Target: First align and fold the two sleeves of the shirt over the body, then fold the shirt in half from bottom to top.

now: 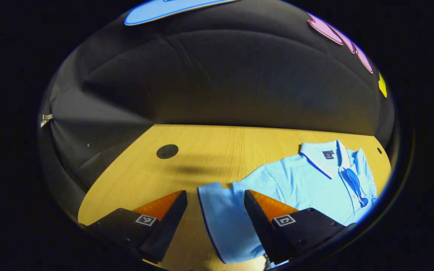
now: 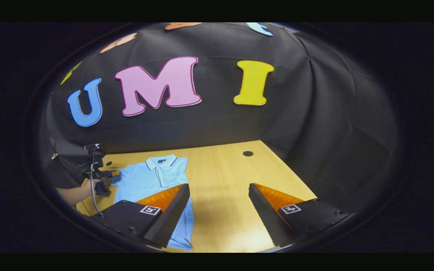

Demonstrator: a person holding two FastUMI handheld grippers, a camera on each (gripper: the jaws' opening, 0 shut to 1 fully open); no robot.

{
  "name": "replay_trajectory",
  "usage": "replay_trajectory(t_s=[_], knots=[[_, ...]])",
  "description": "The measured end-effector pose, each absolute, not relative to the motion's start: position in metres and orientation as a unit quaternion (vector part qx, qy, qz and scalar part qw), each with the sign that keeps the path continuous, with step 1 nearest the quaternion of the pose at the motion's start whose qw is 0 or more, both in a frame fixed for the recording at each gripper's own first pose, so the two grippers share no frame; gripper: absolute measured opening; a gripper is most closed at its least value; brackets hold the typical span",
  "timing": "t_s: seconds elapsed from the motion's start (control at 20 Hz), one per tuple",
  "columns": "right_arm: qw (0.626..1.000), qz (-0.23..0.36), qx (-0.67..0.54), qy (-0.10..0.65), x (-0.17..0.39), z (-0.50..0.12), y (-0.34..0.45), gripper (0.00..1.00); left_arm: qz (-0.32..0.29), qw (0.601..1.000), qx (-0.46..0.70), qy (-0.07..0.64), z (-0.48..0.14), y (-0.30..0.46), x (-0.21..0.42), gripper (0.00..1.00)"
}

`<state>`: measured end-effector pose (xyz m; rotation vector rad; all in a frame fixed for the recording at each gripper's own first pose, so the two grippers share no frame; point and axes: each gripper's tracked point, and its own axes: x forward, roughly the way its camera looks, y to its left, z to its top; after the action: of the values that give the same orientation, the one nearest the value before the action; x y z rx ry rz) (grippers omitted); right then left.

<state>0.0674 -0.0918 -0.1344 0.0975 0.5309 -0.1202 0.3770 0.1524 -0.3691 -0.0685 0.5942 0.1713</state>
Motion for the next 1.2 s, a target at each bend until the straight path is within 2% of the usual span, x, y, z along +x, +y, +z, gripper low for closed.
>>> replay_trajectory(t_s=[0.15, 0.2, 0.3, 0.35, 0.5, 0.65, 0.95, 1.2], knots=[[0.959, -0.064, 0.056, 0.271, 0.062, -0.143, -0.097, 0.99, 0.075, 0.950, -0.050, 0.298, -0.377, 0.148, 0.381, 0.98], [0.959, -0.064, 0.054, 0.272, 0.061, -0.144, -0.099, 0.98, 0.074, 0.950, -0.048, 0.301, -0.377, 0.148, 0.380, 0.88], [0.959, -0.060, 0.049, 0.272, 0.062, -0.146, -0.100, 0.98, 0.050, 0.950, -0.043, 0.305, -0.376, 0.141, 0.381, 0.85], [0.959, -0.056, 0.047, 0.272, 0.063, -0.147, -0.100, 0.98, 0.036, 0.950, -0.039, 0.308, -0.376, 0.136, 0.383, 0.75], [0.960, -0.043, 0.045, 0.275, 0.071, -0.154, -0.095, 0.98, 0.025, 0.950, -0.025, 0.310, -0.373, 0.128, 0.384, 0.14], [0.959, -0.029, 0.043, 0.278, 0.082, -0.159, -0.093, 0.99, 0.027, 0.949, -0.013, 0.314, -0.373, 0.124, 0.385, 0.07], [0.959, -0.004, 0.046, 0.280, 0.102, -0.170, -0.093, 0.99, 0.027, 0.958, 0.010, 0.287, -0.331, 0.112, 0.385, 0.06], [0.956, 0.012, 0.053, 0.287, 0.119, -0.181, -0.092, 0.99, -0.012, 0.967, -0.012, 0.254, -0.279, 0.047, 0.386, 0.06]])
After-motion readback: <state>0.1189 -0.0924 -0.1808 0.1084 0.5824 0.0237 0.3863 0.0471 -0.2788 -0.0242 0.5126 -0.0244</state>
